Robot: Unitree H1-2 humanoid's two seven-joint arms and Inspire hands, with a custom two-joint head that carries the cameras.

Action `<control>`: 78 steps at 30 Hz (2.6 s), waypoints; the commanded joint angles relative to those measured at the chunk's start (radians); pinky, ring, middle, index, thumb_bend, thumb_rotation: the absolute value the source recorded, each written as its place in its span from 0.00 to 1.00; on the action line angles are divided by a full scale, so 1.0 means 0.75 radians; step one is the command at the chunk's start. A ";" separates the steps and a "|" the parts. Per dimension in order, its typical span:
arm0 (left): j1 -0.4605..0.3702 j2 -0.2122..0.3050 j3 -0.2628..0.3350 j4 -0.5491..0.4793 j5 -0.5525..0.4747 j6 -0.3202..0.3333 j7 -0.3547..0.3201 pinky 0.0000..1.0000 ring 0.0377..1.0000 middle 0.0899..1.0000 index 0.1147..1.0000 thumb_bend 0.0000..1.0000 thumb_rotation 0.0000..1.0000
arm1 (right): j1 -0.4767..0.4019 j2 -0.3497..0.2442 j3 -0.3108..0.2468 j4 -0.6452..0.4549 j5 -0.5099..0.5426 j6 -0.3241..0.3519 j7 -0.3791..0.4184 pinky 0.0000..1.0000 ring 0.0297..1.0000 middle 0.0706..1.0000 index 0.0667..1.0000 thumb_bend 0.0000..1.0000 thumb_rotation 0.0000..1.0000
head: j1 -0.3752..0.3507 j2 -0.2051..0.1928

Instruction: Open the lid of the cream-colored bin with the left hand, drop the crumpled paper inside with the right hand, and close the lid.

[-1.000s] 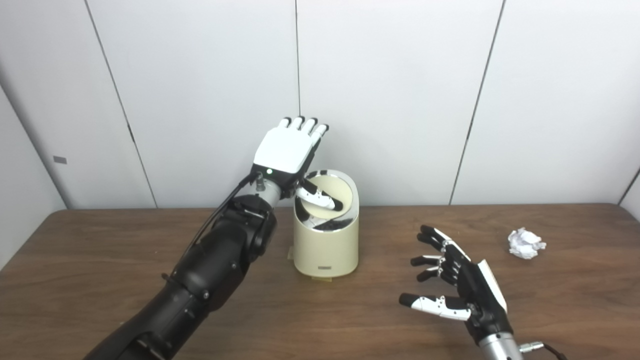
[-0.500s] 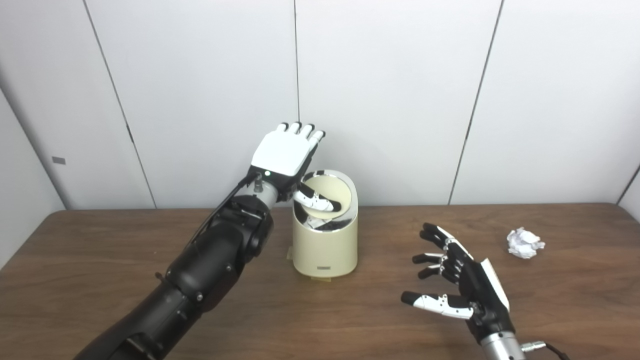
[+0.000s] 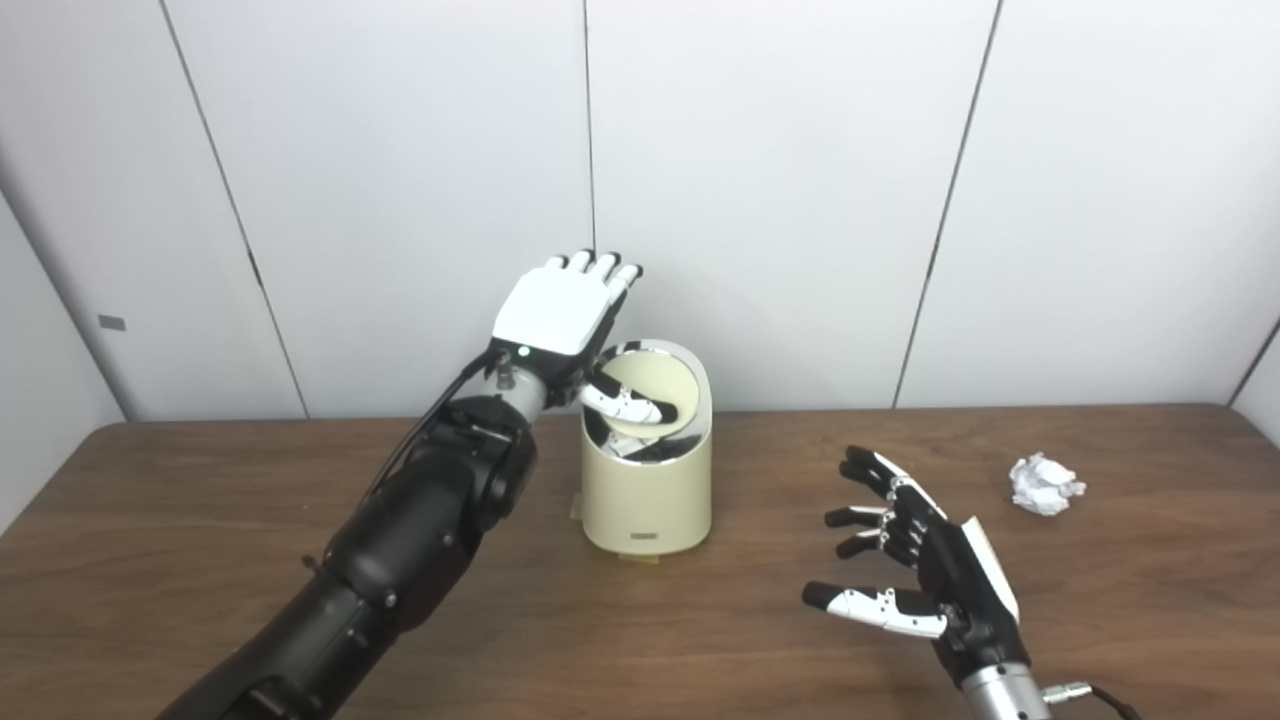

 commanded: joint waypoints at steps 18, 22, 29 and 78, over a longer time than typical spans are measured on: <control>0.011 0.007 0.222 -0.187 -0.123 -0.076 0.174 0.71 0.88 0.91 0.93 0.89 0.33 | -0.026 -0.010 -0.001 -0.034 -0.025 -0.014 -0.011 0.51 0.65 0.84 0.84 0.81 0.18 | 0.006 0.002; 0.045 -0.006 0.279 -0.219 -0.199 -0.095 0.185 0.71 0.87 0.91 0.91 0.86 0.31 | -0.025 -0.011 -0.001 -0.035 -0.023 -0.015 -0.009 0.51 0.65 0.84 0.84 0.80 0.19 | 0.005 0.004; 0.149 -0.034 0.434 -0.353 -0.429 -0.083 0.132 0.69 0.87 0.91 0.91 0.80 0.31 | -0.023 -0.014 -0.007 -0.037 -0.005 -0.018 -0.006 0.51 0.64 0.84 0.85 0.79 0.17 | 0.008 0.008; 0.087 -0.125 0.259 0.006 -0.247 -0.151 0.413 0.84 0.94 0.94 0.96 0.94 0.44 | -0.025 -0.006 0.003 -0.046 -0.045 0.001 -0.021 0.49 0.64 0.83 0.83 0.75 0.15 | -0.002 0.010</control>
